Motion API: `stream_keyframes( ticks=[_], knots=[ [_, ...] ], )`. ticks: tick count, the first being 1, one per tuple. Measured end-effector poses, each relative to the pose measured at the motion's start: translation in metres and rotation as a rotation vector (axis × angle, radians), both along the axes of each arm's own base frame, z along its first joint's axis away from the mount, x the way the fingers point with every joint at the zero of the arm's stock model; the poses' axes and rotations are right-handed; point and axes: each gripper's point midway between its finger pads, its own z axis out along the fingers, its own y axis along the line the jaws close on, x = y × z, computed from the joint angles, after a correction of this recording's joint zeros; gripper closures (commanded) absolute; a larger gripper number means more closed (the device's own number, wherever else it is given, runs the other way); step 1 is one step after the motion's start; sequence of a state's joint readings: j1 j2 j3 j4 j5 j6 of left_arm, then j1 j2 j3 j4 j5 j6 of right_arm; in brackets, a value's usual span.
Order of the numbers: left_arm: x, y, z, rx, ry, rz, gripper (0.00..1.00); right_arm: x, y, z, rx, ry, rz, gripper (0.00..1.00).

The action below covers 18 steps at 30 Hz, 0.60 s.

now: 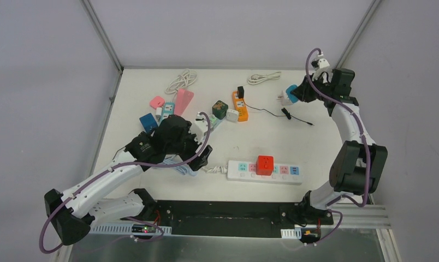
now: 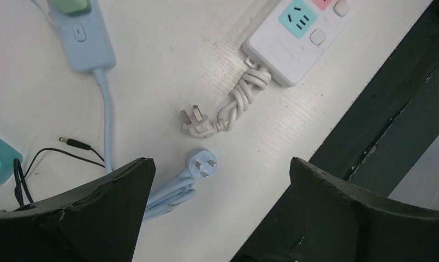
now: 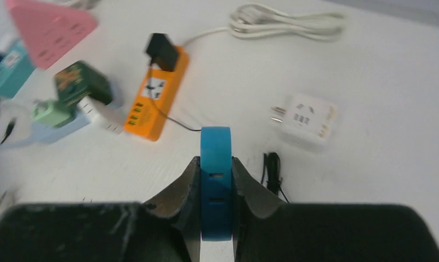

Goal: Pull the plug off the socket
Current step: Place the plug at the center of the board.

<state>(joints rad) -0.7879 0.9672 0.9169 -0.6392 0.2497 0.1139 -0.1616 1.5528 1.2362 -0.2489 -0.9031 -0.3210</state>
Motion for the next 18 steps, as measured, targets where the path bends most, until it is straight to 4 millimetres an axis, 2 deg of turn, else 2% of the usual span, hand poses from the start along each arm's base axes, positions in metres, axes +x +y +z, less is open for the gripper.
stream_keyframes(
  ticks=[1, 3, 6, 11, 18],
  knots=[
    [0.0, 0.003, -0.004, 0.016, 0.006, 0.003, 0.01, 0.013, -0.014, -0.009, -0.018, 0.063, -0.145, 1.0],
    [0.0, 0.006, -0.007, 0.028, 0.009, 0.009, 0.01, 0.028, -0.031, -0.023, -0.03, 0.133, -0.324, 1.0],
    [0.006, 0.011, -0.007, 0.037, -0.002, 0.026, 0.01, 0.041, -0.053, -0.043, -0.035, 0.21, -0.523, 1.0],
    [0.011, 0.016, -0.008, 0.048, -0.015, 0.049, 0.01, 0.047, -0.073, -0.055, -0.035, 0.255, -0.683, 1.0],
    [0.011, 0.018, -0.006, 0.047, -0.023, 0.051, 0.01, 0.053, -0.081, -0.055, -0.028, 0.248, -0.749, 1.0]
  ],
)
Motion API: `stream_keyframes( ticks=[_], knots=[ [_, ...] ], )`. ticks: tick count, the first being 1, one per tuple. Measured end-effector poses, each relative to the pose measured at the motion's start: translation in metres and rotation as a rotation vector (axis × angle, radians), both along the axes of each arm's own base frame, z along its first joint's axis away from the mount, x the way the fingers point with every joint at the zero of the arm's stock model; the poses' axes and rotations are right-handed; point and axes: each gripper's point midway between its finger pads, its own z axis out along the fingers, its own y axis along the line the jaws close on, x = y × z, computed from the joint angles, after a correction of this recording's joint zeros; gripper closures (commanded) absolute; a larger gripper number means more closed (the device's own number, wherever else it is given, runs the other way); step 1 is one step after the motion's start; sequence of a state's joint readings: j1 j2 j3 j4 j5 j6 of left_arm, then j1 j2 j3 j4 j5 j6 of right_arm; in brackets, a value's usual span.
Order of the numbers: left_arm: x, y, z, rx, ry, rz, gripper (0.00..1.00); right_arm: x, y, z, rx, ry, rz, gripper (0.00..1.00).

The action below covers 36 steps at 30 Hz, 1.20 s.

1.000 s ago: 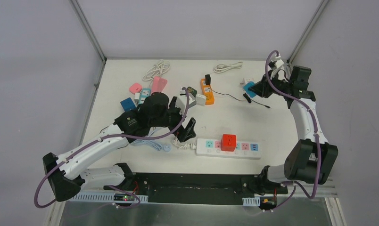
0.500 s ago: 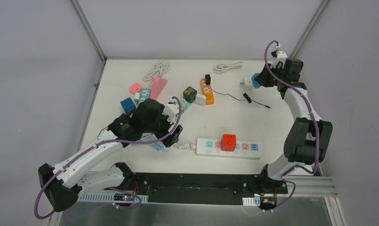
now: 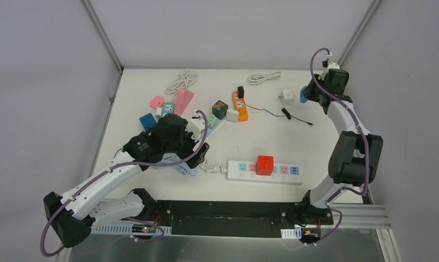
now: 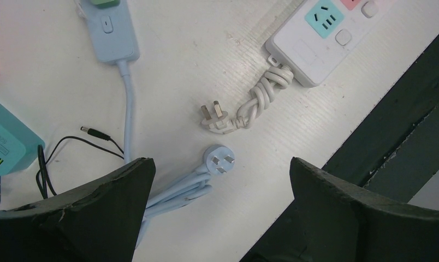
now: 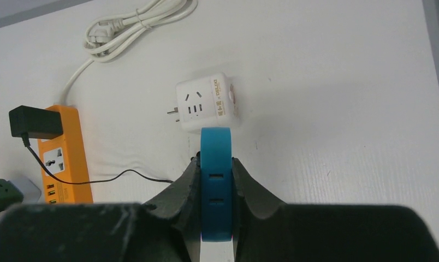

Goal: Pull the plug off the socket
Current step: Place the plug at the center of the board.

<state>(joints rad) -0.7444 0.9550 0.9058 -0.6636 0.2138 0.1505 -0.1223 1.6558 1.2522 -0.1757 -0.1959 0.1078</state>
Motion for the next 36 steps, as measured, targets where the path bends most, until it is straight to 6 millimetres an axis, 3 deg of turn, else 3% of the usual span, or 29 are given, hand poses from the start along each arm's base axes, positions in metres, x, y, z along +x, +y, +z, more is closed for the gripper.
stream_keyframes(
  ticks=[15, 22, 23, 24, 26, 29, 36],
  knots=[
    [0.0, 0.0, 0.0, -0.001, 0.002, -0.002, 0.01, 0.019, 0.013, -0.064, 0.012, 0.152, 0.018, 1.0],
    [0.003, 0.002, -0.003, 0.001, 0.014, 0.006, 0.01, 0.014, 0.01, -0.075, 0.016, 0.197, 0.011, 1.0],
    [0.002, 0.001, -0.003, 0.0, 0.017, 0.002, 0.01, 0.014, 0.009, -0.075, 0.017, 0.2, 0.008, 0.78],
    [0.002, 0.001, -0.003, 0.0, 0.018, -0.001, 0.01, 0.013, 0.006, -0.075, 0.018, 0.202, 0.003, 0.5],
    [0.002, 0.0, -0.004, 0.0, 0.021, -0.004, 0.01, 0.012, 0.001, -0.075, 0.016, 0.205, 0.009, 0.35],
    [0.001, 0.0, -0.004, 0.0, 0.024, -0.007, 0.01, 0.01, -0.005, -0.073, 0.033, 0.199, 0.051, 0.28],
    [0.002, 0.0, -0.004, -0.002, 0.025, -0.005, 0.01, 0.004, 0.001, -0.065, 0.166, 0.177, 0.145, 0.28]
  ],
)
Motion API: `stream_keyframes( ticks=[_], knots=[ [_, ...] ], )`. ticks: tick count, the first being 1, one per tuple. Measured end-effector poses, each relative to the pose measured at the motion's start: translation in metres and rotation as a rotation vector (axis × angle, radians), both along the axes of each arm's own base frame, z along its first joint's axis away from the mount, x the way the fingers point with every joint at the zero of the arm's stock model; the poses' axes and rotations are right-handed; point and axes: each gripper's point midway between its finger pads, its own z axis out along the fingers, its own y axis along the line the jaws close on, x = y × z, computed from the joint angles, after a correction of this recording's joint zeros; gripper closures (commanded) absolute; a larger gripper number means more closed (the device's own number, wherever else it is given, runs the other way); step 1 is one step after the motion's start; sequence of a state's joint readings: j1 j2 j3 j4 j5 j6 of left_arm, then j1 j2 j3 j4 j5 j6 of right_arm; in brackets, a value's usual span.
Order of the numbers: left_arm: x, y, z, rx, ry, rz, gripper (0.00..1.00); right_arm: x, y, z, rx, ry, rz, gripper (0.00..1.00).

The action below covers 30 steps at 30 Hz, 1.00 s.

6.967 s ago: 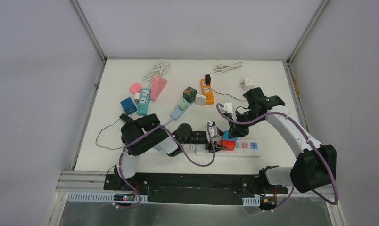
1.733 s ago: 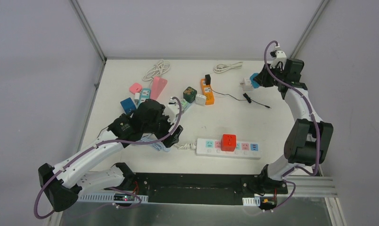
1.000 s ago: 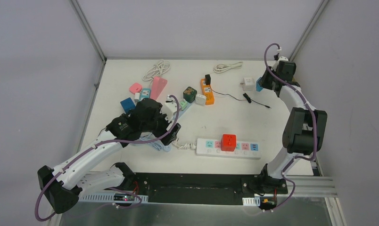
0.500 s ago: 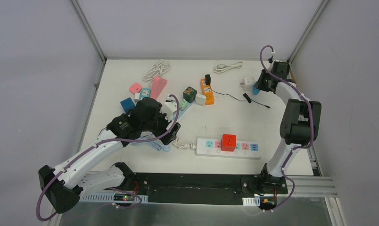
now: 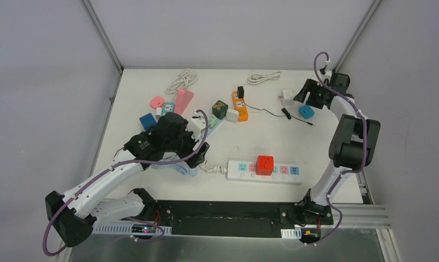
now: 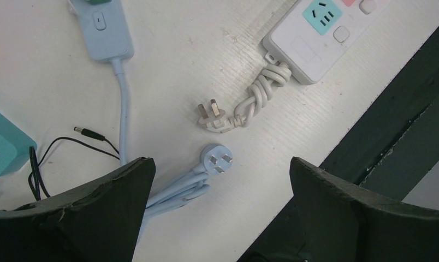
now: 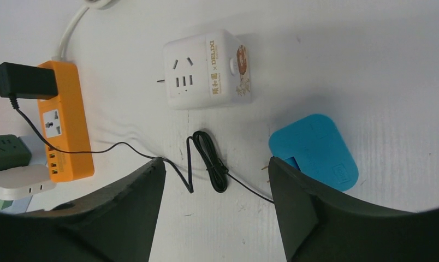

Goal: Pull the plug off the socket
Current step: Place the plug at the center of the board.

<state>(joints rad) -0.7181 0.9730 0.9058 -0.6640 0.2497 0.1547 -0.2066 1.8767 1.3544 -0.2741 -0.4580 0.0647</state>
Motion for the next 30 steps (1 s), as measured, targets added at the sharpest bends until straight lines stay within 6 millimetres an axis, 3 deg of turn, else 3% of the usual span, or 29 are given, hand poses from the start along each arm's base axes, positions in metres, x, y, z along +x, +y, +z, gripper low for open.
stream_keyframes(
  ticks=[8, 16, 21, 30],
  knots=[
    [-0.002, -0.001, 0.0, -0.005, 0.005, -0.01, 0.01, -0.002, 0.006, 0.002, 0.025, -0.004, 0.032, 0.29],
    [0.0, 0.0, 0.0, -0.005, 0.005, -0.004, 0.01, -0.024, 0.036, 0.012, 0.096, -0.021, 0.254, 0.29],
    [0.001, 0.001, 0.0, -0.005, 0.004, 0.0, 0.01, -0.044, 0.054, 0.04, 0.137, -0.084, 0.38, 0.29],
    [-0.002, -0.002, 0.0, -0.016, 0.015, -0.018, 0.01, -0.103, 0.083, 0.097, 0.136, -0.275, 0.593, 0.2]
  ],
)
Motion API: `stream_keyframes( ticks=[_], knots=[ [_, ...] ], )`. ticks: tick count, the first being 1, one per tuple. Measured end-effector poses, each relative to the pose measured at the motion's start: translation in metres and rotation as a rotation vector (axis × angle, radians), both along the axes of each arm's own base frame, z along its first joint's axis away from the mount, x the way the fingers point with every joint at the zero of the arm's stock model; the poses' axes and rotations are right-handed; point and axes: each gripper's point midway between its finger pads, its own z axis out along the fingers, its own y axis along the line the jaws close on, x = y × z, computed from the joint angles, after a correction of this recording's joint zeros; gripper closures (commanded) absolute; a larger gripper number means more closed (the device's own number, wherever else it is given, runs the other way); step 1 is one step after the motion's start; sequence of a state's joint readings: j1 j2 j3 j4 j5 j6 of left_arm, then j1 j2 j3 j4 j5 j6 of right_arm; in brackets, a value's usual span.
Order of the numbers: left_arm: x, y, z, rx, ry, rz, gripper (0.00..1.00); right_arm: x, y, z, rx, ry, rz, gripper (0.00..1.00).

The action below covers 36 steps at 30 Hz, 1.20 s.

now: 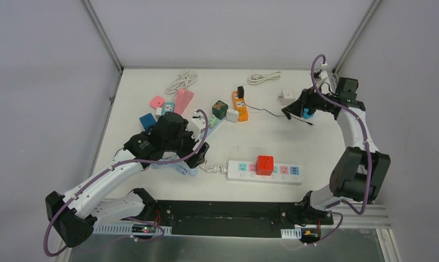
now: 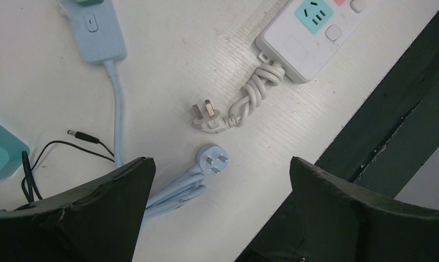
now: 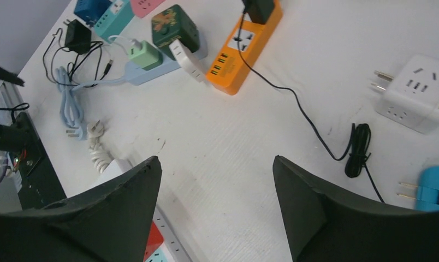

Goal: Pull the plug off the socket
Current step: Place the plug at the center of the board.

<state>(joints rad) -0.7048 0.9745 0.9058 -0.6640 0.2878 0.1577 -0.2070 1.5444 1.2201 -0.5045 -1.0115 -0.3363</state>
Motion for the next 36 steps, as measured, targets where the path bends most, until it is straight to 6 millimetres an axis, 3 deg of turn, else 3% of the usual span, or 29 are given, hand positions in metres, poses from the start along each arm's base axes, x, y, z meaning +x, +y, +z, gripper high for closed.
stream_keyframes(
  ticks=[5, 9, 16, 26, 36],
  knots=[
    [-0.003, -0.002, 0.0, -0.009, 0.008, -0.015, 0.01, -0.036, 0.015, 0.021, 0.004, -0.099, 0.125, 0.12],
    [-0.004, -0.003, 0.001, -0.019, 0.016, -0.024, 0.01, -0.067, 0.025, 0.025, 0.004, -0.153, 0.22, 0.01],
    [-0.009, -0.008, 0.0, -0.035, 0.042, -0.051, 0.01, -0.113, 0.035, -0.005, -0.009, -0.172, 0.319, 0.0],
    [0.001, -0.005, -0.013, -0.01, 0.083, -0.02, 0.01, -0.125, 0.026, -0.02, -0.069, -0.206, 0.365, 0.0],
    [0.003, 0.002, -0.003, -0.019, 0.031, 0.008, 0.01, -0.145, 0.034, -0.017, -0.049, -0.179, 0.471, 0.0]
  ],
)
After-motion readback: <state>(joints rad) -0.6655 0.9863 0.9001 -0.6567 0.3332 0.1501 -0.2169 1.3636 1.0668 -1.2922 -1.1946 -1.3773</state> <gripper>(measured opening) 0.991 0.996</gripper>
